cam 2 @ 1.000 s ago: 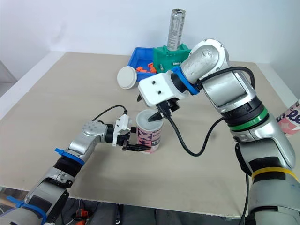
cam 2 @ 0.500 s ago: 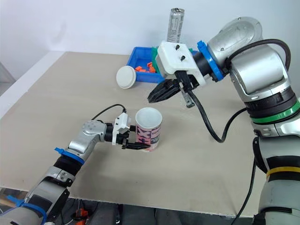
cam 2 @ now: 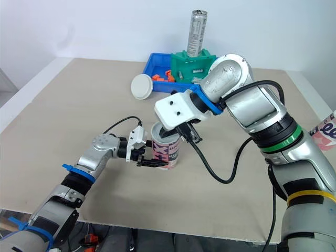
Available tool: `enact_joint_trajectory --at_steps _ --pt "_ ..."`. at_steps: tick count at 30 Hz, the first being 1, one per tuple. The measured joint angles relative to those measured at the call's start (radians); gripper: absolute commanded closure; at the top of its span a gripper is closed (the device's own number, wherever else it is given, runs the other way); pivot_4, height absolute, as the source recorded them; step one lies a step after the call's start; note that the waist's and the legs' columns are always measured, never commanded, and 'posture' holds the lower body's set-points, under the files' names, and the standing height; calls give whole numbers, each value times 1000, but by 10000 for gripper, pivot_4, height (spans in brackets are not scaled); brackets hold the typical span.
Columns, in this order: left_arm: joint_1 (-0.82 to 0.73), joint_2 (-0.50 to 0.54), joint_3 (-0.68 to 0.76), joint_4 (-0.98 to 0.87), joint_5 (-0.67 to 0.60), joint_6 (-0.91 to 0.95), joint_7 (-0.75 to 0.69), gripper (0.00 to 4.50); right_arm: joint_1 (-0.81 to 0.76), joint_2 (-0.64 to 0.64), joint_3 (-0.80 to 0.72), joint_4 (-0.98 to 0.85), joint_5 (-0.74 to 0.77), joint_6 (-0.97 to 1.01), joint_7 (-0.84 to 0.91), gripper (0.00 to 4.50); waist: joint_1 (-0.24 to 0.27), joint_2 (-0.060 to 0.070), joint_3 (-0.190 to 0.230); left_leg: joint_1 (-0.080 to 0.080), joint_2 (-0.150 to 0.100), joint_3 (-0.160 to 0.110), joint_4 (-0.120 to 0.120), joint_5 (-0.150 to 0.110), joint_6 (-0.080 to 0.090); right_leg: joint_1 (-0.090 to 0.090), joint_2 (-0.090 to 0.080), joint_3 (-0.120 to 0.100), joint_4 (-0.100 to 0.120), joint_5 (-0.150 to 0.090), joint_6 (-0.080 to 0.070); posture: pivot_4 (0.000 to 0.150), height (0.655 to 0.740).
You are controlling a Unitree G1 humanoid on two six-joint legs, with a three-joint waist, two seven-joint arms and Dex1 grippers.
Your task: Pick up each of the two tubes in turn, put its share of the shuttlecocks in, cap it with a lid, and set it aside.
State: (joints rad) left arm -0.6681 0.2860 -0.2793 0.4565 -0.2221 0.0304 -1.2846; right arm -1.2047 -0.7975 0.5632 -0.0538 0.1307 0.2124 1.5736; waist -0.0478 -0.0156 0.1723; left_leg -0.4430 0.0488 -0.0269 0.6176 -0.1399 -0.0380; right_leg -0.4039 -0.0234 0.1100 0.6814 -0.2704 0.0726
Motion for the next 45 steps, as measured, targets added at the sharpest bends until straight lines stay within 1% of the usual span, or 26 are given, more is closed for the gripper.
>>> enact_joint_trajectory --at_steps 3,6,9,13,16,17,20,22,28,32,35,36,37,40,42,45 --pt "-1 3 5 3 1 0 2 15699 -3 36 -32 63 18 34 2 44585 -1 0 0 2 0 0 0 0 0 1 0 0 0 2 -2 1500 7275" --pt "-4 -1 5 2 0 -2 -1 15699 -15 52 -99 138 69 103 0 44585 0 0 1 -3 0 0 0 1 1 -2 0 0 0 4 -2 1500 7275" --pt "-5 -5 4 2 -2 -2 -5 15699 -31 27 -182 151 108 169 -3 35360 1 0 1 -4 0 0 -1 1 1 -2 0 0 0 1 -1 1500 7275" --pt "-8 -7 9 3 -11 13 -10 15699 49 -78 -278 86 151 293 -16 16393 3 0 1 -6 -1 -1 -1 0 0 -3 0 0 -1 -1 0 1500 7275" --pt "-10 -5 23 4 -29 51 -12 6389 139 -123 -363 60 191 384 -63 1515 2 0 2 -7 -1 -1 -1 0 0 -3 0 0 -1 -1 0 1500 7275" --pt "-11 -2 24 6 -29 65 -11 1099 170 -138 -397 44 205 409 -83 0 2 0 2 -7 -1 -1 -1 0 0 -4 0 0 0 -1 0 1500 7275" --pt "-12 5 38 7 -33 82 -18 445 256 -173 -467 -8 232 455 -133 0 -1 0 2 -7 -1 -1 -2 0 0 -4 0 0 0 -1 0 1500 7275" --pt "-14 6 48 5 -49 92 -35 445 345 -183 -512 -78 255 489 -177 0 0 0 2 -7 -1 -2 -2 0 0 -4 0 0 -1 -1 2 1500 7275" --pt "-19 48 61 -3 -59 88 -77 445 563 -181 -540 -239 319 578 -283 0 0 0 3 -11 -1 -3 -2 -1 0 -5 1 0 -1 -2 6 1500 7275" --pt "-18 123 64 -7 -61 86 -126 445 662 -182 -549 -296 310 537 -330 0 0 -1 3 -11 -2 -4 -2 -1 0 -5 1 0 -1 -3 6 1500 7275" --pt "-3 206 95 -42 -73 100 -166 445 757 -183 -530 -296 258 457 -358 0 0 -1 4 -11 -2 -4 -2 -1 0 -5 0 0 -1 -3 6 1500 7275" --pt "1 219 103 -51 -76 107 -171 445 765 -178 -525 -293 251 441 -364 0 0 -1 4 -11 -2 -4 -2 -1 0 -5 0 0 -1 -2 6 1500 7275" --pt "15 248 122 -86 -100 127 -185 445 771 -143 -524 -293 245 411 -388 0 -1 -2 4 -11 -1 -3 -2 -1 0 -5 1 0 -1 -2 6 1500 7275" --pt "29 272 169 -153 -154 173 -185 445 778 -86 -515 -290 236 372 -424 0 0 -3 5 -11 -1 -4 -1 -1 0 -4 1 -1 -1 -2 5 1500 7275" --pt "38 288 219 -220 -215 232 -171 445 780 -54 -494 -273 222 345 -446 0 0 -4 5 -11 -1 -4 -1 -1 0 -4 1 -1 -1 -2 5 1500 7275" --pt "68 328 295 -374 -330 336 -151 445 792 -15 -461 -237 206 321 -465 0 0 -5 6 -11 -1 -4 -1 -1 0 -4 0 -1 -1 -2 6 1500 7275"
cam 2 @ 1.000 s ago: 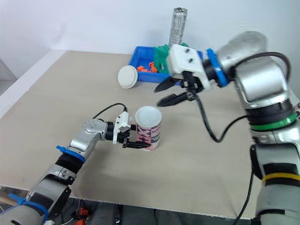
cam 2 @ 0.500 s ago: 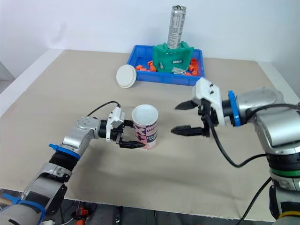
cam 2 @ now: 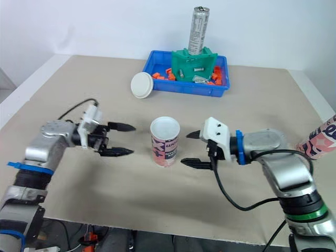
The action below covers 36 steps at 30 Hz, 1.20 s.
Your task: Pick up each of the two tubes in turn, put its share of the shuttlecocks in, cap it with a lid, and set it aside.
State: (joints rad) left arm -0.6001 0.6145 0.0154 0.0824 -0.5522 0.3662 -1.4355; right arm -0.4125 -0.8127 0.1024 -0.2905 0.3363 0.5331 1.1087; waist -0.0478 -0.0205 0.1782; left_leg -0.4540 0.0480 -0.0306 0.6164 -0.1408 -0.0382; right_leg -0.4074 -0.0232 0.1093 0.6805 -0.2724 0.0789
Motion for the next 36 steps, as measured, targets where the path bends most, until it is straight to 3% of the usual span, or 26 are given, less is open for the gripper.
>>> enact_joint_trajectory --at_steps 6,19,22,23,25,32,36 --pt "112 44 48 -183 -102 129 72 445 -32 103 39 39 9 -22 -4 0 0 -2 1 1 1 -1 0 0 0 0 1 -1 1 0 -2 1500 7275" --pt "197 127 79 -229 -142 184 123 445 -153 269 135 178 -10 -48 -22 0 0 -3 2 1 2 0 0 1 0 0 2 -2 0 1 -5 1500 7275" --pt "215 128 79 -228 -133 175 134 0 -158 283 136 199 -10 -56 -19 7345 0 -4 2 1 3 0 0 1 0 0 2 -2 0 0 -6 1500 7275" --pt "219 128 79 -227 -132 172 141 0 -158 285 136 201 -10 -58 -18 12788 0 -4 2 1 3 0 0 1 0 0 2 -2 0 0 -7 1500 7275" --pt "218 123 82 -225 -131 160 154 0 -159 285 135 208 -10 -62 -17 18231 0 -4 2 1 3 0 0 1 0 0 2 -2 0 0 -7 1500 7275" --pt "174 58 71 -227 -133 132 196 0 -160 258 79 202 25 -21 -28 18231 3 -4 2 0 2 0 1 1 0 0 1 -2 0 1 -6 1500 7275" --pt "104 -5 20 -222 -112 109 212 0 -165 184 -79 206 69 -3 -77 18231 8 -5 3 -1 2 0 1 1 0 1 1 -2 0 3 -1 1500 7275"
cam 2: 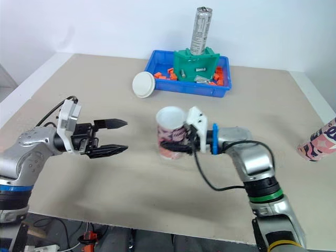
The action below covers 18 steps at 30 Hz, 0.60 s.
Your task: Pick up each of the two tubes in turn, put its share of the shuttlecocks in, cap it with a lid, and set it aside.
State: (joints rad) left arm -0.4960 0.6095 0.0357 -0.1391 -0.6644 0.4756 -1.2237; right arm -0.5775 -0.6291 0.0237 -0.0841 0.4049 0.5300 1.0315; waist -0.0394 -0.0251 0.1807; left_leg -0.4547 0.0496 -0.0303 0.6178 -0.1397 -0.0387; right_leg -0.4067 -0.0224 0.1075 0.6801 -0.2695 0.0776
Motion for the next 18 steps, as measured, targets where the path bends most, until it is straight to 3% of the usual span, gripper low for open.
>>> enact_joint_trajectory --at_steps 6,10,18 --pt "-129 -137 -80 89 73 -62 44 0 50 -138 -233 203 -80 -68 -186 18231 10 0 0 0 -1 0 0 0 0 1 0 1 -1 0 1 1500 7275" --pt "-228 -249 -92 197 103 -105 89 0 135 -132 -347 302 -104 -106 -317 18231 7 1 0 0 -2 0 -1 0 1 0 0 2 -1 0 0 1500 7275" --pt "-270 -309 -136 326 165 -167 79 0 217 -111 -438 336 -99 -115 -432 18231 -10 2 0 1 -2 1 -1 0 2 1 0 3 0 0 3 1500 7275"
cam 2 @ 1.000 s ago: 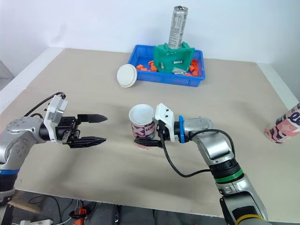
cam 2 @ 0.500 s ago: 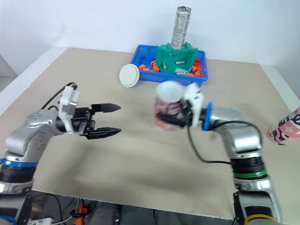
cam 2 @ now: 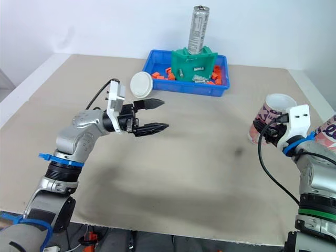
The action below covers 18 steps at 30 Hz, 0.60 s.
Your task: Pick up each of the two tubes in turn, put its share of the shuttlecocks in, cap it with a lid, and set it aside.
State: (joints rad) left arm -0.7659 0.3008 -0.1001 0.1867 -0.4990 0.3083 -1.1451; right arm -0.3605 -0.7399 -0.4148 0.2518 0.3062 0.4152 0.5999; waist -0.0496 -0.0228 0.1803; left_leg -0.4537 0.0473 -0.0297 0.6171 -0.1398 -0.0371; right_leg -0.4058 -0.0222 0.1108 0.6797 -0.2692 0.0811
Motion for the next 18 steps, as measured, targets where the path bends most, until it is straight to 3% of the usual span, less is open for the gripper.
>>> enact_joint_trajectory --at_steps 3,7,18 --pt "-22 -18 -14 34 16 -11 -4 0 2 2 -4 0 12 2 -11 18231 1 0 0 0 -1 0 1 1 1 0 0 1 0 2 2 1500 7275" --pt "-33 -20 -18 41 26 -27 -20 0 -14 9 -23 42 53 25 -11 1561 1 0 0 0 -1 0 1 2 2 1 0 1 0 2 2 1500 7275" --pt "-30 -19 -18 38 27 -17 -20 0 8 -68 28 115 44 95 73 666 2 0 0 0 -1 0 0 2 2 1 0 1 0 2 2 1500 7275"
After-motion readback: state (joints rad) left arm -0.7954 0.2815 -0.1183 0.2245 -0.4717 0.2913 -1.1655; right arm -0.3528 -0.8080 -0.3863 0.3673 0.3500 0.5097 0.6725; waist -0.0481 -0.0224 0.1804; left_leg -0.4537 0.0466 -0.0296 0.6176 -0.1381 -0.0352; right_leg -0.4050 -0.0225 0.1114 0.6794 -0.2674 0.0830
